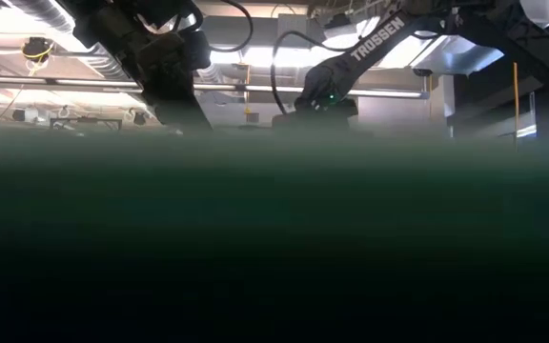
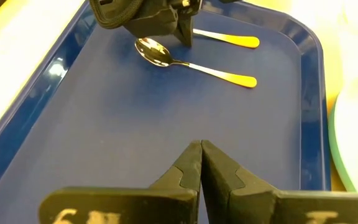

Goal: Pick and place plate/cup/fork/spoon on tray
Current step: Put the orange fork on the serving tray to the right of the orange spoon

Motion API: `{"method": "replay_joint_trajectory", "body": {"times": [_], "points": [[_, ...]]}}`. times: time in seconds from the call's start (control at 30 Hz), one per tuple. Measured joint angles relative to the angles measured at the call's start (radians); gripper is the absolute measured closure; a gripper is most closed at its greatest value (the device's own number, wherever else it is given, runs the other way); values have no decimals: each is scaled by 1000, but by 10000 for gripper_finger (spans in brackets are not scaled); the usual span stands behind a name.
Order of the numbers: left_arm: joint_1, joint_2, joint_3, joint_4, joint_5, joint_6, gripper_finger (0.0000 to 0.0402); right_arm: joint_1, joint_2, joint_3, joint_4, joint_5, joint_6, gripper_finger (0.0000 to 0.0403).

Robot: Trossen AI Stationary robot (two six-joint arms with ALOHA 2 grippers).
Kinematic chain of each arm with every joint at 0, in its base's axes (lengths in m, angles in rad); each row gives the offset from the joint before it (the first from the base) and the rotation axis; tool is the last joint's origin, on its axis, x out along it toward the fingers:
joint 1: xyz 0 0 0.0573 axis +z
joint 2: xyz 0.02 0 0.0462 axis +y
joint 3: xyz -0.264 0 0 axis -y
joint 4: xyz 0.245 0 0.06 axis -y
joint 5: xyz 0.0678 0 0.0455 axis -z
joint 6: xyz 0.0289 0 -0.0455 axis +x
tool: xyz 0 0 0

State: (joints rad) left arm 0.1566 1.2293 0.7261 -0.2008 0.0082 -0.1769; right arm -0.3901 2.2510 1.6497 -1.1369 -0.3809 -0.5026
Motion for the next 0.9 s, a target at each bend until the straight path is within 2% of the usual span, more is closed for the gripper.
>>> {"method": "replay_joint_trajectory", "body": {"times": [0.47, 0.6, 0.9], "points": [[0, 0, 0, 0, 0, -2, 401, -20, -35, -9, 2, 15, -1, 403], [0, 0, 0, 1, 0, -5, 401, -25, -35, -9, 1, 66, -3, 403], [0, 0, 0, 0, 0, -7, 401, -47, -36, -8, -24, 101, 2, 403]]}}
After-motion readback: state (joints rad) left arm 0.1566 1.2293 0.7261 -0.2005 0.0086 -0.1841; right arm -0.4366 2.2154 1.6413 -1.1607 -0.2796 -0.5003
